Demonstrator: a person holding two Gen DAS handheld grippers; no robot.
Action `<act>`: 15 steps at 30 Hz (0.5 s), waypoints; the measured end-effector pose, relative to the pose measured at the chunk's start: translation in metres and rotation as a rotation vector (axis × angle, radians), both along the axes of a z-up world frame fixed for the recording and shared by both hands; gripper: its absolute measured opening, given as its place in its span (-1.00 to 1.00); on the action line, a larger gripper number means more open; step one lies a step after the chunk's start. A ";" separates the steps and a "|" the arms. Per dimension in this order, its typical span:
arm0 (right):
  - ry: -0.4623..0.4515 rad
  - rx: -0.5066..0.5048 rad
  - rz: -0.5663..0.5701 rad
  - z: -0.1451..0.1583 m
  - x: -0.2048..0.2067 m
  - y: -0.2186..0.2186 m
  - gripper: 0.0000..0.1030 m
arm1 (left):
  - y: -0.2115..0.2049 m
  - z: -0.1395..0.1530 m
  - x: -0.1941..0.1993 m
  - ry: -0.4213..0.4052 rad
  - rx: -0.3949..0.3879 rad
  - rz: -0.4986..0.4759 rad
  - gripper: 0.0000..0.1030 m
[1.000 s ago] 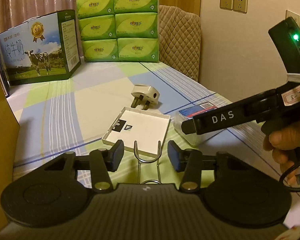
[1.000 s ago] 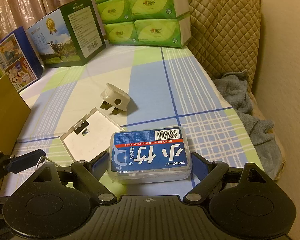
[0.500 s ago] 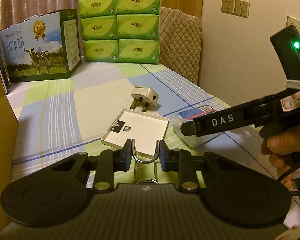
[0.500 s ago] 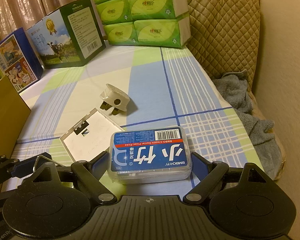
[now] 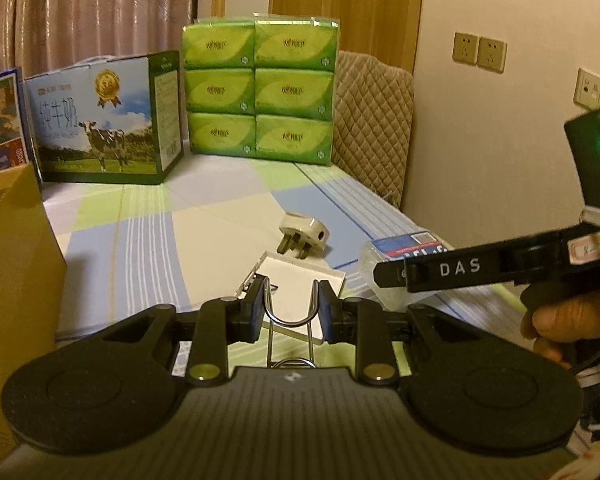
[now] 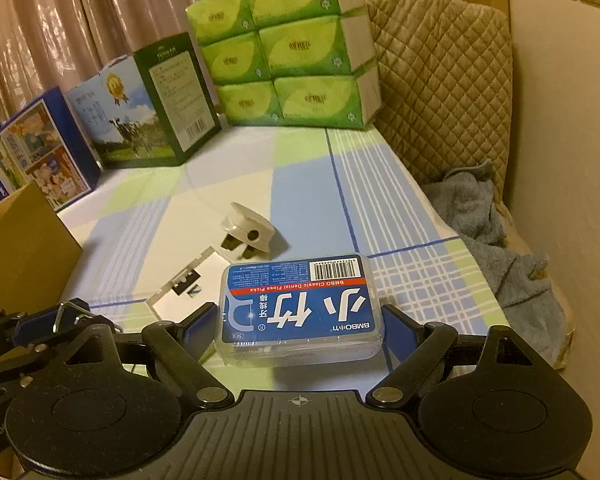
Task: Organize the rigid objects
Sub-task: 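Carry the wire stand and blue floss box over the cardboard box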
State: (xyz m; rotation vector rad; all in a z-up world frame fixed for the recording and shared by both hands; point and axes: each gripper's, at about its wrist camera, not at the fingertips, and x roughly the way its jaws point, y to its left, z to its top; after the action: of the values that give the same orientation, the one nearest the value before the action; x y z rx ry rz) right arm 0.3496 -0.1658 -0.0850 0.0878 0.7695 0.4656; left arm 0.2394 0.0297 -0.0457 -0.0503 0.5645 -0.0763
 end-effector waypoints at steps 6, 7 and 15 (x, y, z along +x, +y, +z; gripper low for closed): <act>-0.054 0.020 -0.028 0.021 -0.024 -0.004 0.61 | 0.001 0.021 -0.018 -0.006 -0.019 0.018 -0.56; -0.068 0.017 -0.031 0.025 -0.033 -0.005 0.61 | 0.001 0.024 -0.023 -0.006 -0.023 0.022 -0.56; -0.108 -0.002 -0.022 0.048 -0.095 -0.006 0.61 | 0.010 0.060 -0.071 -0.023 -0.037 0.054 -0.56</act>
State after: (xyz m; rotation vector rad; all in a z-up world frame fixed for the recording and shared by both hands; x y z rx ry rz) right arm 0.2542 -0.1720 -0.0371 0.0690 0.6628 0.4448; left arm 0.1683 0.0393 0.0144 -0.1010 0.5387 -0.0346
